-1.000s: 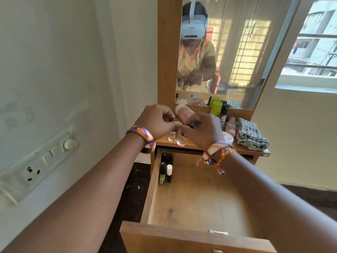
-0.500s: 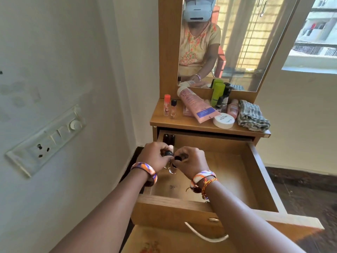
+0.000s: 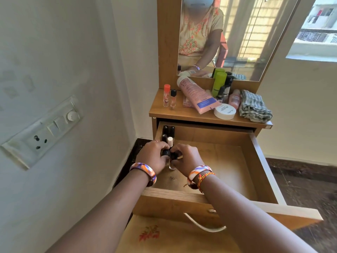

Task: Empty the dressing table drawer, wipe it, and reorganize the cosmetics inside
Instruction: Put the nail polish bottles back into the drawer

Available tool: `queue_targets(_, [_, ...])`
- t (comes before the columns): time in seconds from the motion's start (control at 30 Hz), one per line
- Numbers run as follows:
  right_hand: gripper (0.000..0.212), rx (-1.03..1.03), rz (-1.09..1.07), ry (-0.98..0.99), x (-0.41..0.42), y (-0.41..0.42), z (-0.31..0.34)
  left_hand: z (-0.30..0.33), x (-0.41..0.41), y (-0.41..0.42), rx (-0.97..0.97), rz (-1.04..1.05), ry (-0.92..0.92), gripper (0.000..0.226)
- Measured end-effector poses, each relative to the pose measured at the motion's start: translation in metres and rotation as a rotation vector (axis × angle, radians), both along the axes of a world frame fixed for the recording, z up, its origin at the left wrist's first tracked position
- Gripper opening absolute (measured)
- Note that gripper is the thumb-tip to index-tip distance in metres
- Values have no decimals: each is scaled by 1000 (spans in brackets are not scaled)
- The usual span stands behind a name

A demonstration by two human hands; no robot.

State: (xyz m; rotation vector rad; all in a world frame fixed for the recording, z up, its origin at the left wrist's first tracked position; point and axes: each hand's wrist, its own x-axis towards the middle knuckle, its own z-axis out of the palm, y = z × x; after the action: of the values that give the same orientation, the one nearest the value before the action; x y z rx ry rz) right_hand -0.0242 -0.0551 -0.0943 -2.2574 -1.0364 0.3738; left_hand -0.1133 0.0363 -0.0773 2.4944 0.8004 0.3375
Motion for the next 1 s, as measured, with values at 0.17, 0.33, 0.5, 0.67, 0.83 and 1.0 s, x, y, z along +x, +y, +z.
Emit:
queue_targets(0.17, [40,-84,5,-12,-4,-2,-2,0,-2,-5,40,20,29,35])
queue_targets(0.33, [51,-144,-68,43,-6,-4,-1,1,-6,-5,103,29,65,37])
queue_targets(0.5, [53,-137,-112,170,-6,-3,-1,3,-4,-6,189,21,117,39])
queue_targets(0.67, [50,-148,-92,199,-4,-2,-2,4,1,-6,322,2,176,38])
queue_targets(0.83, [52,-152,-61,221,-4,1,-3,0,5,-3,465,-1,198,36])
queue_targets(1.0, [54,-156,-37,224,-2,4,-5,-1,7,-1,472,7,218,38])
